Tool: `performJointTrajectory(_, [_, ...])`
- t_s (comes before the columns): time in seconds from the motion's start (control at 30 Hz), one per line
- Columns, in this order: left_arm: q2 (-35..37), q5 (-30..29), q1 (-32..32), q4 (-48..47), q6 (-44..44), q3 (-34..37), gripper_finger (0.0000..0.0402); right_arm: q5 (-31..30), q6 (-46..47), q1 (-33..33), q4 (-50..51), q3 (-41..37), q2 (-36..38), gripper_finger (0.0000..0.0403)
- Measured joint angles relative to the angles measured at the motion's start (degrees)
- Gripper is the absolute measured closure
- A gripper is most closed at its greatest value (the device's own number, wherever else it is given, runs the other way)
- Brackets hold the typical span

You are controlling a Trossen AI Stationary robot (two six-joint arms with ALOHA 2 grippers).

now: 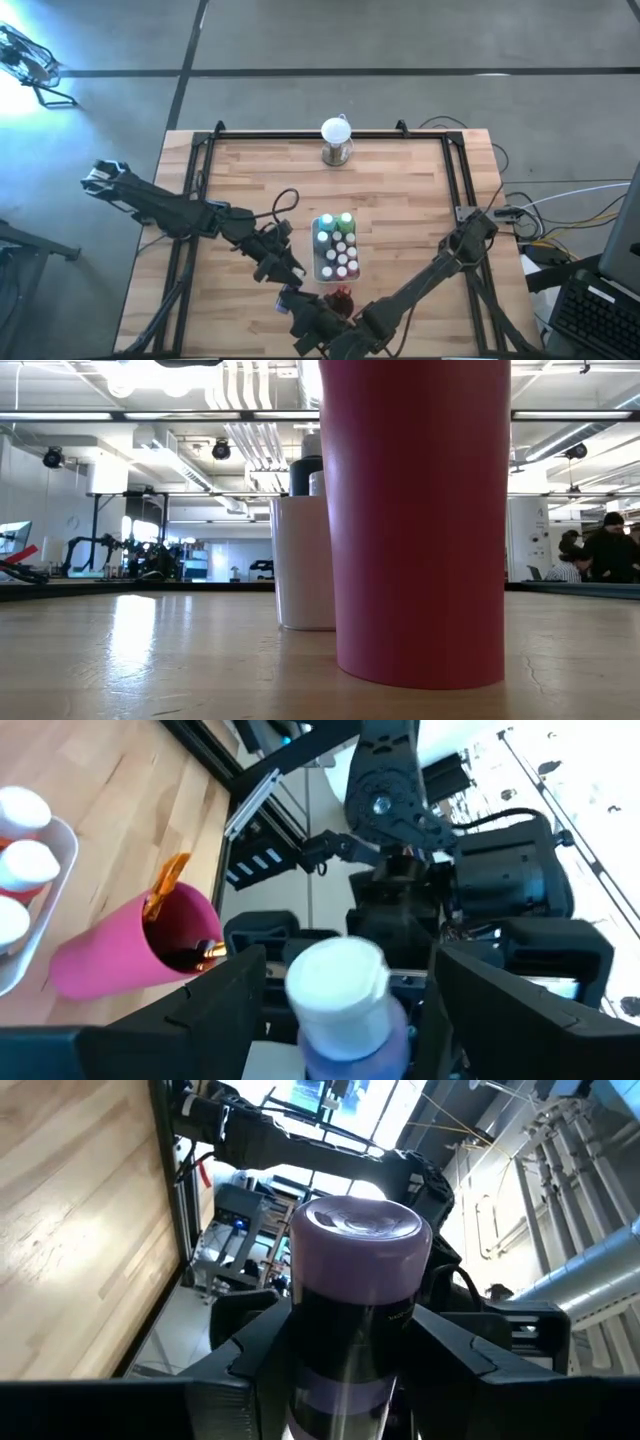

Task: Pick & Place Paint Supplies
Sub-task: Put the purple paint bottle into the white bin

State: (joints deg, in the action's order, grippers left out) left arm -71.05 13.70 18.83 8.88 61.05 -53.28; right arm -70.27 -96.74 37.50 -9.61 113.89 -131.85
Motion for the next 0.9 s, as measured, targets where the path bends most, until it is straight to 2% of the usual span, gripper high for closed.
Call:
performJointTrajectory(0.13, [-0.1, 0.6, 0.0, 0.2, -0.1, 0.0, 0.0121, -0.1, 0.1, 0.0, -0.1, 0.0, 0.0, 0.0261])
performJointTrajectory(0.37, [0.7, 1.8, -0.4, 0.0, -0.7, 0.0, 0.0188, -0.2, 0.0, 0.0, -0.2, 0.0, 0.1, 0.0256])
performJointTrajectory(0.53, [0.7, 2.0, -0.4, -0.3, -1.1, 0.0, 0.0220, -0.2, 0.0, 0.0, -0.2, 0.0, 0.1, 0.0247])
performJointTrajectory(0.9, [1.8, 3.6, -1.9, 0.0, -2.9, 0.0, 0.0225, -0.4, -0.1, -0.1, -0.2, 0.0, 0.2, 0.0258])
